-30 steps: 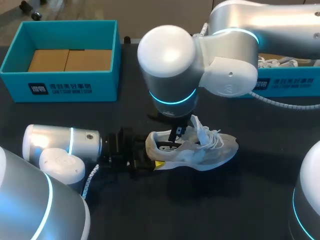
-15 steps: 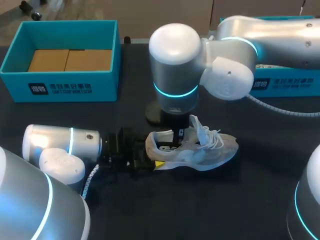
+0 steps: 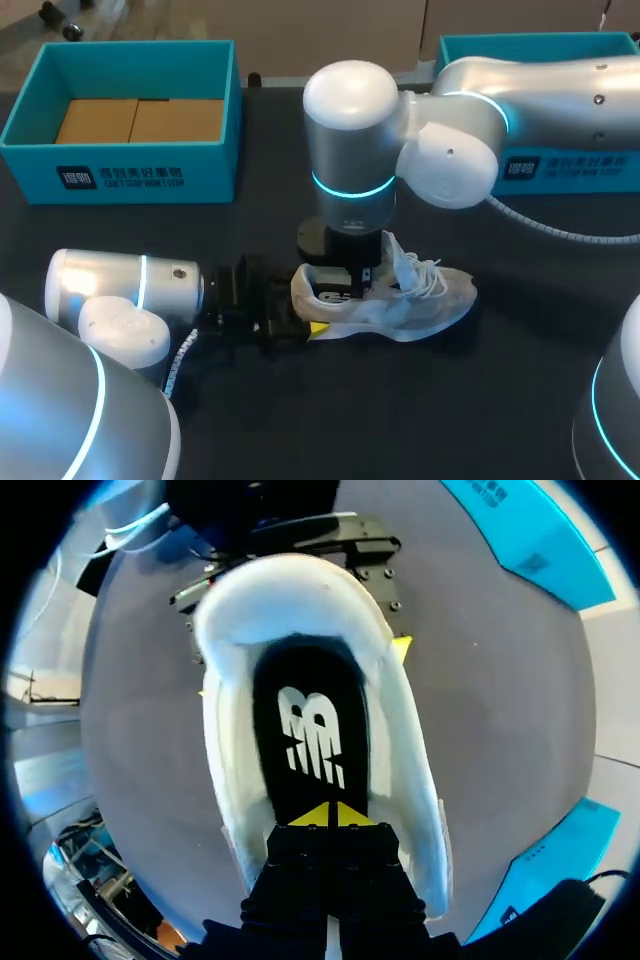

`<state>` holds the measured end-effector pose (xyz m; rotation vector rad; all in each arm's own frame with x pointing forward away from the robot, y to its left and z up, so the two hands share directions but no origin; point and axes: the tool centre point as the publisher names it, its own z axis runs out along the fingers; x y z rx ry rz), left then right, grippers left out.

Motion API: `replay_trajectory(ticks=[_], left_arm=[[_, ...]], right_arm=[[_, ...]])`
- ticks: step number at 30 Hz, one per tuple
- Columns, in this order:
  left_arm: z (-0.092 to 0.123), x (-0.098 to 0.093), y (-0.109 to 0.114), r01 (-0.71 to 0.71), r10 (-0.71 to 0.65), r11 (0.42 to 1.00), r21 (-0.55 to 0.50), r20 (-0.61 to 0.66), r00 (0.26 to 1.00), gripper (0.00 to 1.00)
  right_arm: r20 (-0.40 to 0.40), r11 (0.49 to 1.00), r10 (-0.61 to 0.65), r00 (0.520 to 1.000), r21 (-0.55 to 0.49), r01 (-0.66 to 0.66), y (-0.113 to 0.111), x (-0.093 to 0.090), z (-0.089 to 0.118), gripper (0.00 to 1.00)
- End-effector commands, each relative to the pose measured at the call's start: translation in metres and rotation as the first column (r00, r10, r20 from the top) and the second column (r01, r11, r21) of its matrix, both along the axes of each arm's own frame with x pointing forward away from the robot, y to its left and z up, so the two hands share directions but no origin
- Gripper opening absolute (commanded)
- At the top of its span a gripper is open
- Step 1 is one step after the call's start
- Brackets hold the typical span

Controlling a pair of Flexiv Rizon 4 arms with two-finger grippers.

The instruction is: Take the shoe out of the shoebox, open the shoe tongue, remove and reinsert the insole, then place the shoe into the shoebox

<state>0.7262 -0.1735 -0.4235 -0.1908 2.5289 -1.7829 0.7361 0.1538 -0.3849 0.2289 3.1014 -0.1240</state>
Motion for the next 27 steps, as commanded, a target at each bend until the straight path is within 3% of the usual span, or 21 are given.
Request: replay_trajectory(ticks=[1, 5, 17, 27], left_arm=[[-0.002, -0.001, 0.002, -0.001, 0.001, 1.0, -0.001, 0.001, 1.0, 0.0], [-0.002, -0.001, 0.002, -0.001, 0.001, 1.0, -0.001, 0.001, 1.0, 0.0], [-0.002, -0.001, 0.002, -0.001, 0.001, 1.0, -0.001, 0.001, 1.0, 0.0], [-0.002, -0.001, 0.002, -0.001, 0.001, 1.0, -0.001, 0.001, 1.0, 0.0]], right_arm=[[0.037, 1.0, -0.016, 0.999, -0.026, 0.017, 0.003, -0.003, 0.0, 0.0], [0.071, 0.999, -0.032, 0.997, -0.022, 0.034, 0.004, 0.0, -0.001, 0.0], [0.122, 0.999, -0.028, 0.992, -0.031, 0.032, 0.001, 0.014, 0.002, 0.2], [0.08, 1.0, -0.007, 0.997, -0.003, 0.007, 0.001, 0.019, -0.022, 0.37]])
